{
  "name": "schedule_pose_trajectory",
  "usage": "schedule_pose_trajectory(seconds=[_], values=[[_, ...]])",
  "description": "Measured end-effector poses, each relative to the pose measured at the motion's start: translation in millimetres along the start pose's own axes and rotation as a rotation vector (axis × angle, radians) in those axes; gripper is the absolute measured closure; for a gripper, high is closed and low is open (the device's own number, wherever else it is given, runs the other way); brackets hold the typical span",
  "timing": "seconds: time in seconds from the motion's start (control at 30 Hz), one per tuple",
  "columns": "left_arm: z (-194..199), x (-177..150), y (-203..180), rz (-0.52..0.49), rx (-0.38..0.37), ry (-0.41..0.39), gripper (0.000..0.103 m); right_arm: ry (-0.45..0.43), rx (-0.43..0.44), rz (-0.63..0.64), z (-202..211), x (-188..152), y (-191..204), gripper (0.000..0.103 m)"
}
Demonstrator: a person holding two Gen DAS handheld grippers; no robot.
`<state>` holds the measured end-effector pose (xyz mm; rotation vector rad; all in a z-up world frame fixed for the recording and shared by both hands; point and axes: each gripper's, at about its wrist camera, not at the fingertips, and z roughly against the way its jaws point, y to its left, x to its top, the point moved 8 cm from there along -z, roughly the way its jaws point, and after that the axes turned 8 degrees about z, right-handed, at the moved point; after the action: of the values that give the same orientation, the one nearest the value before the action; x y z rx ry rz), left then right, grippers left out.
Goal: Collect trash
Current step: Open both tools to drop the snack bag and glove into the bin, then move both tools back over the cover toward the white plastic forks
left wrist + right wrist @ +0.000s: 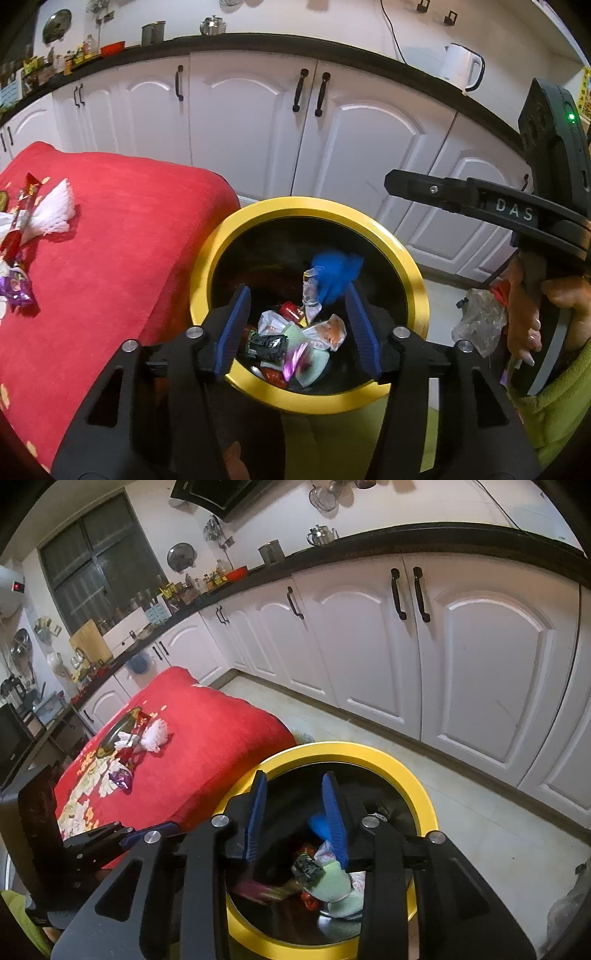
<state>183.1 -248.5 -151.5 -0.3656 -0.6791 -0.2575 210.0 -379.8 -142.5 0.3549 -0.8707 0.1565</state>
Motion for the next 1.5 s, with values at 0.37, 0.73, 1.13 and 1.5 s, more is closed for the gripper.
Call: schedule_pose_trajectory(seconds=[0.37, 0.73, 1.13, 1.5], values=[[25.3, 9.8, 20.4, 0.08, 0.034, -0.073, 0.011, -0.042, -0.005, 0.014, 12.3, 11.7, 7.4, 0.054], [65.7, 26.0, 44.0, 0.124, 0.086, -0.199, 0.011, -0.067, 0.011, 0.051, 19.3, 20.1, 28.5, 0.05], [99.9, 32.8, 73.9, 0.192, 0.112, -0.287, 0.011, -0.081, 0.036, 0.12, 22.0, 26.9, 65.4, 0.043], [127.3, 35.4, 109.9, 0.26, 0.149, -0.349, 0.011, -0.062, 0.067, 0.175, 12.7, 28.0, 99.1, 0.042]])
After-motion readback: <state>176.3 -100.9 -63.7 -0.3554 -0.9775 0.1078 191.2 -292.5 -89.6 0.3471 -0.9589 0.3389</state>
